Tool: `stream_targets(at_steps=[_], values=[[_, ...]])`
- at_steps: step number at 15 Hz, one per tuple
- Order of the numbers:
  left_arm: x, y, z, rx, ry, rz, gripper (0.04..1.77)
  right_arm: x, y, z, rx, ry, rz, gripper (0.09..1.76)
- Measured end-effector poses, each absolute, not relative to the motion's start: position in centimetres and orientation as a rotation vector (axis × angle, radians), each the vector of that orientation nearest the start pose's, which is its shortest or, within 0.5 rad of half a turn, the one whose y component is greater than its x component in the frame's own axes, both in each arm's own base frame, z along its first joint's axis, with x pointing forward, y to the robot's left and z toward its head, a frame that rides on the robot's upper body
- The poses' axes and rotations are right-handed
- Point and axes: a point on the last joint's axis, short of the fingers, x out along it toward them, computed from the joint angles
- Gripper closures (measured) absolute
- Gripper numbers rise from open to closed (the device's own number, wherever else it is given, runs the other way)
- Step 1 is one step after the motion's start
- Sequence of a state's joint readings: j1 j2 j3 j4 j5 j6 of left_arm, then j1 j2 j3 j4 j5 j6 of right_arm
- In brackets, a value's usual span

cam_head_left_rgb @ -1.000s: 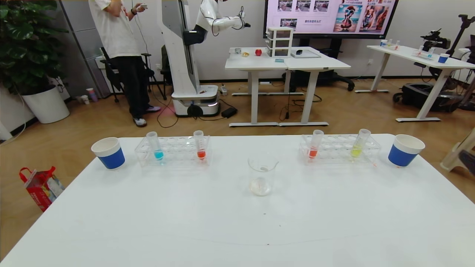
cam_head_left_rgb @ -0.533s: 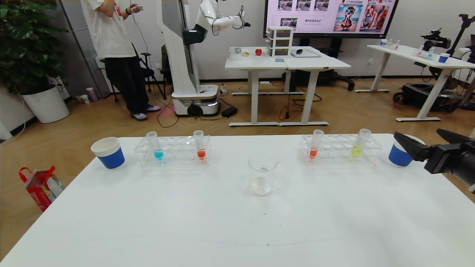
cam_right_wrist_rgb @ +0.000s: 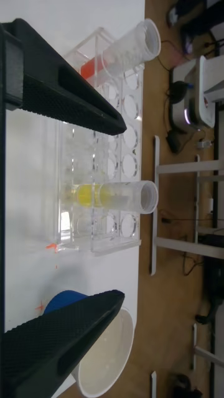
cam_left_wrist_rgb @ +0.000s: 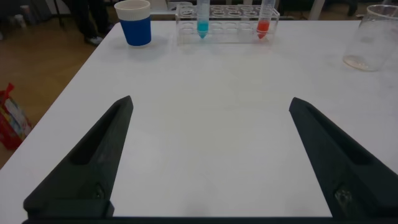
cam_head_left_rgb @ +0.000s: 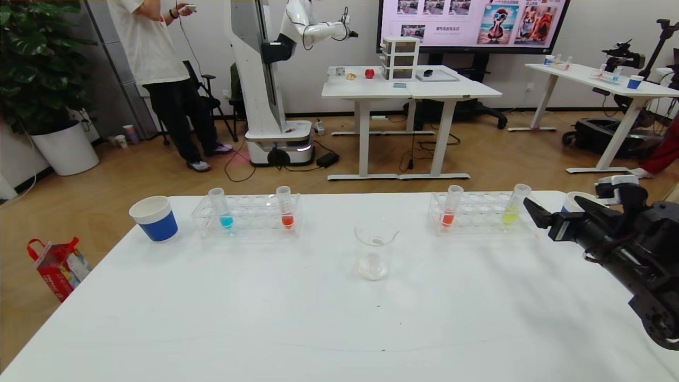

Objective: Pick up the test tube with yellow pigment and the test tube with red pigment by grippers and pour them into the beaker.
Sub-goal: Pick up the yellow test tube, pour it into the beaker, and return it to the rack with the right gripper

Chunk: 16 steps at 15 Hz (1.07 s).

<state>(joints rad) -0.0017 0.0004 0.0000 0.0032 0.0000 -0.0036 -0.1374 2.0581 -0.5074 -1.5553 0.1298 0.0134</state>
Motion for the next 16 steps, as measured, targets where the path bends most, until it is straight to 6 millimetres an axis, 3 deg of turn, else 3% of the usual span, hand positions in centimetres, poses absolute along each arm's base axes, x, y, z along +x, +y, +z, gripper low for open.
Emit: stream_targets(at_steps=[3, 9, 16], values=[[-2.3, 0.0, 7.5, -0.003, 0.003, -0.002, 0.06, 34.7, -4.4, 7.7, 0.012, -0.011, 0.019, 0.11], [-2.3, 0.0, 7.5, -0.003, 0.004, -0.002, 0.06, 39.3, -5.1, 6.4, -0.003, -0.085, 0.091, 0.11], [-2.3, 0.0, 7.5, -0.004, 0.004, -0.002, 0.06, 42.1, -5.3, 5.2, -0.010, -0.118, 0.111, 0.11]])
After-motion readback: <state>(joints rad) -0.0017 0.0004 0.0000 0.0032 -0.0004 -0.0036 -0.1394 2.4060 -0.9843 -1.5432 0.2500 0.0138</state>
